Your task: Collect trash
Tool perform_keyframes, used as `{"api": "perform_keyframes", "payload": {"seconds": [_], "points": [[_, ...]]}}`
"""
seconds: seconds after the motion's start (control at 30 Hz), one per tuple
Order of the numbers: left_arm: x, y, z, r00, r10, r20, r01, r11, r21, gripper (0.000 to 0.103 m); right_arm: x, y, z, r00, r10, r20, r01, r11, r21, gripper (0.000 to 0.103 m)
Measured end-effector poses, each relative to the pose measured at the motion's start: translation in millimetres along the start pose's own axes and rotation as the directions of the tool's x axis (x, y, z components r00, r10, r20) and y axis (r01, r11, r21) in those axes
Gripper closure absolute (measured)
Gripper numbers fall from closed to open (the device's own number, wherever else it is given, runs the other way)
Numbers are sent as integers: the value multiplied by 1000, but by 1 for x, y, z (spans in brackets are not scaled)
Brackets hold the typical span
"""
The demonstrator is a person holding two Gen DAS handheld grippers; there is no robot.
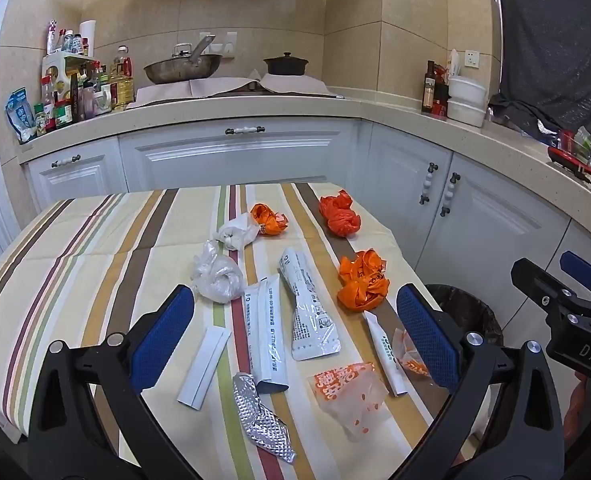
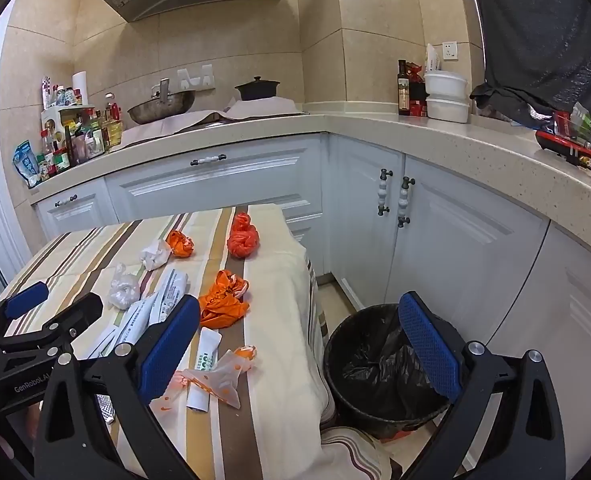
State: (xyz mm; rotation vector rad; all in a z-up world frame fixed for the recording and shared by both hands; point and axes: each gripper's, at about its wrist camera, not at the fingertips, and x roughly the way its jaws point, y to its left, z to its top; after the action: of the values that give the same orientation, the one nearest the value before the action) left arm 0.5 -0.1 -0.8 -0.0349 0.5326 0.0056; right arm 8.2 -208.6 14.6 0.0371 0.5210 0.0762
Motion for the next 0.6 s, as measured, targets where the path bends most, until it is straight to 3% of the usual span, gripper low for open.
{"api": "perform_keyframes", "payload": {"seconds": [0.6], "points": [[-3, 7, 0, 1000, 4, 4, -4, 1000, -7, 4, 1, 1, 0, 1000, -1, -3, 1, 1000, -2, 6]]}}
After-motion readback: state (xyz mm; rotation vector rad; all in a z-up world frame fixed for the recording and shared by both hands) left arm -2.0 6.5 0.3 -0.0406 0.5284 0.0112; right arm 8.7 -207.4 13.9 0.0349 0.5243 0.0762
